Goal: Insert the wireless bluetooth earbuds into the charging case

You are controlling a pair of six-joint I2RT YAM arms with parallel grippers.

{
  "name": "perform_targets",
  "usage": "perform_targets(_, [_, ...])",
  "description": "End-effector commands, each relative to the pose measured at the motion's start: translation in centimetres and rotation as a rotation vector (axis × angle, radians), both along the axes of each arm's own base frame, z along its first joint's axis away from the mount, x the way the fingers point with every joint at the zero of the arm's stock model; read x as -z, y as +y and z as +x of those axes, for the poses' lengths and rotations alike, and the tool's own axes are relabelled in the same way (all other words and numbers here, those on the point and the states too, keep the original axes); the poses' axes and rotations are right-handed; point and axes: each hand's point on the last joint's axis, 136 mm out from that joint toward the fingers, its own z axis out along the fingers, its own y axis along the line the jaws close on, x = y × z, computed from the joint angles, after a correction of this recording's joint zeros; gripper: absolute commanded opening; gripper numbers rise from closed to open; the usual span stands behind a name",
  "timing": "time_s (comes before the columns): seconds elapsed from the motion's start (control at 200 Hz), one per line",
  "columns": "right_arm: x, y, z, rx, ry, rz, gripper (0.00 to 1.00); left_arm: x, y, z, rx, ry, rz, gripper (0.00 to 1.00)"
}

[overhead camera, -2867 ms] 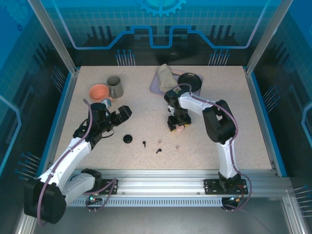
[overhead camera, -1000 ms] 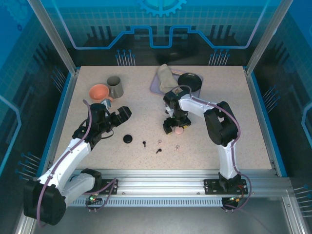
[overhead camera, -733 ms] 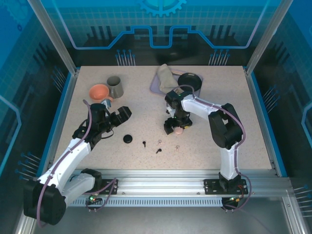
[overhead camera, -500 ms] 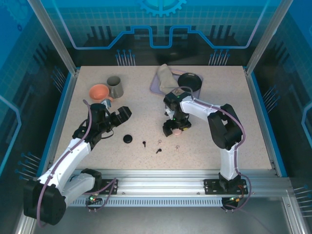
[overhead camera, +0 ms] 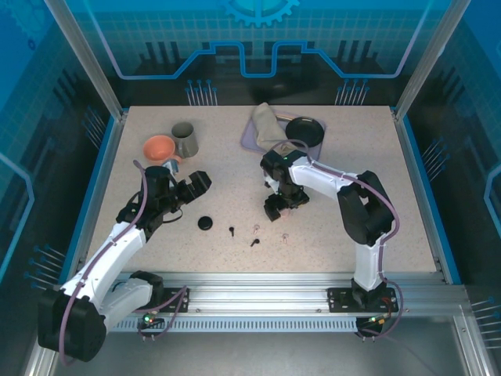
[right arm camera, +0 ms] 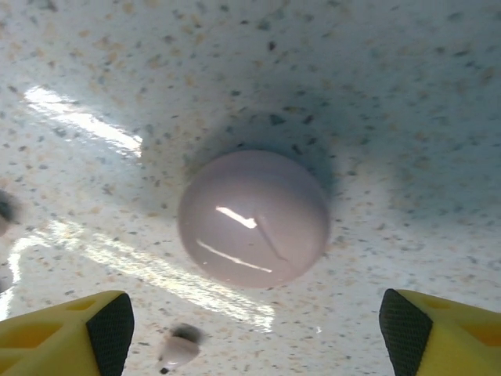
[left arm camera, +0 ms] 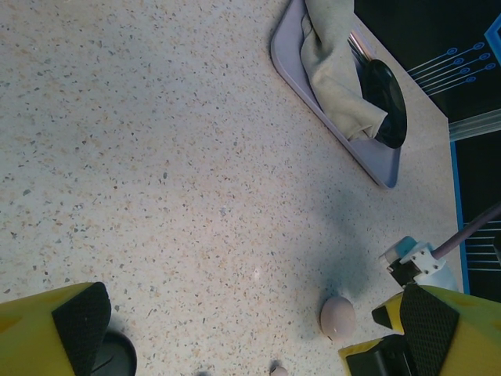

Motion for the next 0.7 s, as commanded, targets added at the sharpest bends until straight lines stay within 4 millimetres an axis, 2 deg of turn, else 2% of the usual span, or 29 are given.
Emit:
perform_targets(0.0, [-0.7,0.1,1.2,-0.104,-0.077,-0.028,0.82,-0.6,0.1,-0.3,0.001,-0.014,0.016,0.99])
perform_targets(0.145, [0.1,0.9,2.0,-0.181,-0.093,-0.002,0.80,-0.7,0.1,-0.3,0.001,-0.013,0.017,0.99])
perform_targets(0.43, [1.8,2.0,1.2,-0.249,-0.026,0.035,0.81,-0.7,0.1,-0.1,0.001,-0.012,0.021,0.99])
perform_targets(0.695, [2.7,1.8,1.0,-0.329,0.009,0.010,0.81,-0.8,0.0,0.2,0.004,-0.007,0.021,0.99])
